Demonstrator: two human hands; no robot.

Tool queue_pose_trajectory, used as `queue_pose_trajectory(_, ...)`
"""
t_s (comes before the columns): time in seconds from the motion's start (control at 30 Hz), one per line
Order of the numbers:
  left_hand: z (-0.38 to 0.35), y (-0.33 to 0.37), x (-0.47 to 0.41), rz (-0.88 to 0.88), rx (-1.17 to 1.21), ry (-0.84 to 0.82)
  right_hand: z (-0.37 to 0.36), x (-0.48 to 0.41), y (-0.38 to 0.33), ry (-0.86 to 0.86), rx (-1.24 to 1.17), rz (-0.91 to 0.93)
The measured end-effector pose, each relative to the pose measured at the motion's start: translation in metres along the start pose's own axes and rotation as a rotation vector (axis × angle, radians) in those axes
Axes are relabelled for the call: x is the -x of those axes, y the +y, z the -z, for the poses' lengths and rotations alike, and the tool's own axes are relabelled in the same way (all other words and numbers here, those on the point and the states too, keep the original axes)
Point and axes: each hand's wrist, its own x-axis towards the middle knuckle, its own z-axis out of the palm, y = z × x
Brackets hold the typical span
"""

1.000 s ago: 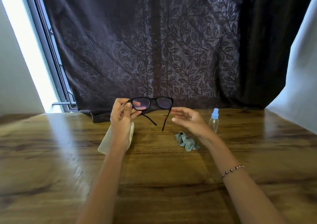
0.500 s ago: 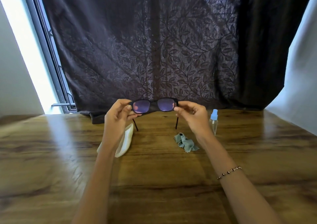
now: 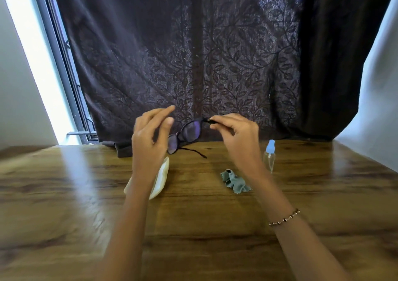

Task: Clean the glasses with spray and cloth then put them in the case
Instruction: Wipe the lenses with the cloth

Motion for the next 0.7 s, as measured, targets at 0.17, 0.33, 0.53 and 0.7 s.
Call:
queue_pose_trajectory(0.17, -0.011, 0.002, 0.002, -0.195, -0.206, -0.184, -0.015, 0.005, -0.004, -0.124, 0.278, 0.247)
queue_pose_trajectory(0.33, -0.010, 0.003, 0.006, -0.260, -0.370, -0.242, -0.021, 0.012, 0.001, -0.162, 0.350, 0.284)
queue_pose_trajectory(0.53, -0.015, 0.002, 0.015, -0.119, -0.300, -0.230, -0.015, 0.013, 0.005, -0.145, 0.364, 0.242)
queue_pose_trajectory(0.7, -0.015, -0.007, 0.014, -0.090, -0.327, -0.276, -0.010, 0.011, 0.012, -0.044, 0.393, 0.187)
